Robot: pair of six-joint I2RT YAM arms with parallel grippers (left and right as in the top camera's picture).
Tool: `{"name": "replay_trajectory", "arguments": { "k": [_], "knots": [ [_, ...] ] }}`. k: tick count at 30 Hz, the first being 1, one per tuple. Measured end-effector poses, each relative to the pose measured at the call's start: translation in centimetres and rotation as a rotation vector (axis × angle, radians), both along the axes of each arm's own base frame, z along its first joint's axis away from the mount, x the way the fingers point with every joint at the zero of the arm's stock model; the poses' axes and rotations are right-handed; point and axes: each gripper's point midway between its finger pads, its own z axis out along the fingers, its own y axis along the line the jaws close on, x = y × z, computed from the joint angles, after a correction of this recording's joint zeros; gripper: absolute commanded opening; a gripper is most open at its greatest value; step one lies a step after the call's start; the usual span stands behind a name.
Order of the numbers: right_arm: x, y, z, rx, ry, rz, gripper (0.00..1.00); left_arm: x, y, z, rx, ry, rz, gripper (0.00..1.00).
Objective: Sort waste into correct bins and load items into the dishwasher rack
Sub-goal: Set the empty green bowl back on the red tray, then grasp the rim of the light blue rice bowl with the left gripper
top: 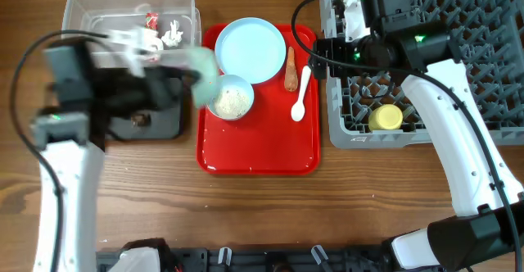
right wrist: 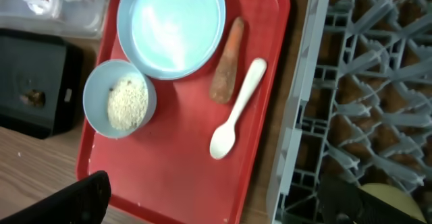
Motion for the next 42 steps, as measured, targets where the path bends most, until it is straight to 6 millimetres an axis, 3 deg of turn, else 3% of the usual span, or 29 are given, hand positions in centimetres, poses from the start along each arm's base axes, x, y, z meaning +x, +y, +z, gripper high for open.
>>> {"name": "replay_trajectory", "arguments": {
  "k": [4,8,11,14,16,18,19,22,26,29,32,34,37,40,42],
  "knots": [
    [1.5,-1.0,0.6,0.010,-0.051,-0.038,1.00,-3.1,-7.4,-3.8,0.317,-0.049,-0.152,0.04],
    [2.4,-3.8,0.6,0.016,-0.047,-0.121,1.00,-4.4,-11.7,-8.3,0.559,-0.073,-0.237,0.04],
    [2.8,-6.5,0.5,0.025,-0.035,-0.194,1.00,-4.4,-14.9,-13.0,0.717,-0.087,-0.299,0.04],
    [2.7,-7.2,0.4,0.033,-0.022,-0.212,1.00,-4.3,-17.4,-17.8,0.815,-0.083,-0.360,0.04],
    [2.6,-7.1,0.4,0.037,-0.019,-0.209,1.00,-4.7,-18.1,-19.8,0.850,-0.068,-0.391,0.04],
    [2.6,-7.1,0.4,0.038,-0.018,-0.208,1.00,-5.3,-18.4,-21.6,0.887,-0.048,-0.420,0.04],
    [2.6,-7.1,0.4,0.037,-0.017,-0.209,1.00,-5.5,-18.5,-22.2,0.902,-0.043,-0.432,0.09],
    [2.6,-7.1,0.4,0.037,-0.017,-0.208,1.00,-5.4,-18.4,-22.3,0.914,-0.048,-0.430,0.41],
    [2.6,-7.1,0.4,0.037,-0.016,-0.208,1.00,-6.2,-17.4,-22.3,0.948,0.005,-0.439,0.62],
    [2.6,-7.1,0.4,0.038,-0.016,-0.208,1.00,-5.4,-18.0,-19.5,0.936,0.008,-0.417,0.87],
    [2.5,-7.1,0.3,0.037,-0.013,-0.209,1.00,-2.2,-18.7,-15.7,0.881,-0.052,-0.324,0.99],
    [2.4,-7.1,0.3,0.036,-0.007,-0.208,1.00,-0.2,-17.5,-14.9,0.877,-0.052,-0.239,1.00],
    [2.3,-7.1,0.2,0.035,-0.005,-0.208,1.00,3.9,-12.8,-14.9,0.888,0.020,-0.046,1.00],
    [2.3,-7.1,0.2,0.035,-0.003,-0.209,1.00,6.7,-9.9,-16.8,0.884,0.096,0.048,0.94],
    [2.3,-7.1,0.2,0.035,-0.002,-0.209,1.00,7.4,-8.7,-18.9,0.895,0.157,0.069,0.83]
  ]
}}
